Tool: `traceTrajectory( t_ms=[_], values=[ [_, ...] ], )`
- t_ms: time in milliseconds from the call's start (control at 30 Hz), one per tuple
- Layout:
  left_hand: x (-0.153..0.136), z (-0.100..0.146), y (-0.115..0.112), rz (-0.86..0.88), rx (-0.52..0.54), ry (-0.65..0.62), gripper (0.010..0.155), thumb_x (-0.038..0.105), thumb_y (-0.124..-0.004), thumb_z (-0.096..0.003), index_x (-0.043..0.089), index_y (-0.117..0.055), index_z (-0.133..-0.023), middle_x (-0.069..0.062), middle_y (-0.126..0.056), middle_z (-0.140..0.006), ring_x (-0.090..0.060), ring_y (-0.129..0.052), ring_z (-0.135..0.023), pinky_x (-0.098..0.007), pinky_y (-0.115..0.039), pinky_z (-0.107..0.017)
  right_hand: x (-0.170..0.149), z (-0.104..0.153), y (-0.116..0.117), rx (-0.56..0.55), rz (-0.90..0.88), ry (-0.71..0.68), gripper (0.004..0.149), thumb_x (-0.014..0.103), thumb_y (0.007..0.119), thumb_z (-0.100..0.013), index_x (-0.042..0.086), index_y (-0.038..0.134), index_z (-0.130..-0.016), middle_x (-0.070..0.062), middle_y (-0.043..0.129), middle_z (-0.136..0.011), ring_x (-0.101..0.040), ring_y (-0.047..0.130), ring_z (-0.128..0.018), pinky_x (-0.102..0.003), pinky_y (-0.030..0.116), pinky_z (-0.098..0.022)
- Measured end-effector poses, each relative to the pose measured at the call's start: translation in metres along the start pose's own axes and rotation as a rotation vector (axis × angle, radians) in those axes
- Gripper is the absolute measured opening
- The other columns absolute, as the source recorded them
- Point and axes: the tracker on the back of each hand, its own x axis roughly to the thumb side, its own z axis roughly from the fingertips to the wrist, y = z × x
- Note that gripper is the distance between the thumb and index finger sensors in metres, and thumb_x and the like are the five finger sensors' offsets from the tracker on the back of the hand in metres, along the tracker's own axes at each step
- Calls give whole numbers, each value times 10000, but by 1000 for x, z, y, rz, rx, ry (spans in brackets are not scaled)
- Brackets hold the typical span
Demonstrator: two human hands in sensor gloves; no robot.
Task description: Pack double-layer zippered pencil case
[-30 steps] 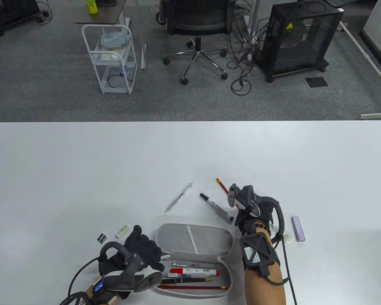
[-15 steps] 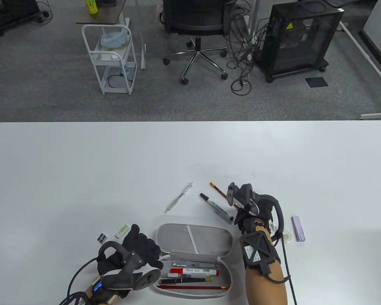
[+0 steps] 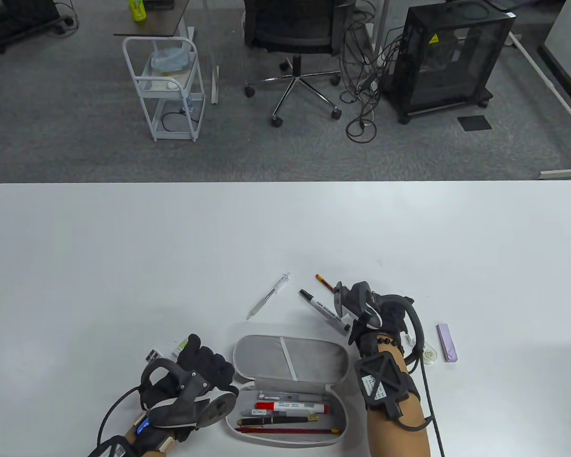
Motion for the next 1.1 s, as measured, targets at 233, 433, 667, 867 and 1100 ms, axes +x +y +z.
traceTrajectory(
  t_ms=[233,433,667,867,1100],
  values=[
    [-9,-1,-4,10,-23,20,522,621,-667,-414,300,-863,-776,39,-958,-798,-278,-955,-755,-555,-632,-701,-21,25,-6,-182,-159,-102,505,482,853,-345,123,917,-694,-11,989,-492,-258,935,-524,-560,514,-681],
    [-25,1,-6,26,-31,81,525,622,-666,-415,300,-859,-782,36,-954,-806,-280,-952,-760,-557,-631,-702,-28,108,-38,-396,-257,-428,509,480,861,-345,124,914,-704,-14,994,-492,-259,935,-526,-565,512,-685],
    [-43,5,-12,46,-56,167,528,622,-665,-418,297,-857,-787,31,-953,-810,-284,-951,-762,-558,-630,-701,11,192,-10,-420,-68,-721,505,489,857,-348,155,913,-723,3,1002,-528,-246,942,-563,-564,509,-698],
    [-45,3,-18,45,-93,195,530,624,-662,-419,298,-857,-788,32,-953,-810,-283,-950,-763,-557,-633,-699,31,205,9,-406,152,-718,503,496,856,-343,165,914,-718,13,1004,-522,-239,948,-554,-552,523,-694],
    [-58,-10,-6,45,-4,293,552,643,-644,-422,295,-851,-799,30,-955,-809,-286,-954,-754,-556,-639,-695,16,192,-2,-407,-47,-680,553,521,785,-376,166,876,-789,-1,991,-576,-262,926,-598,-551,507,-695]
  ],
)
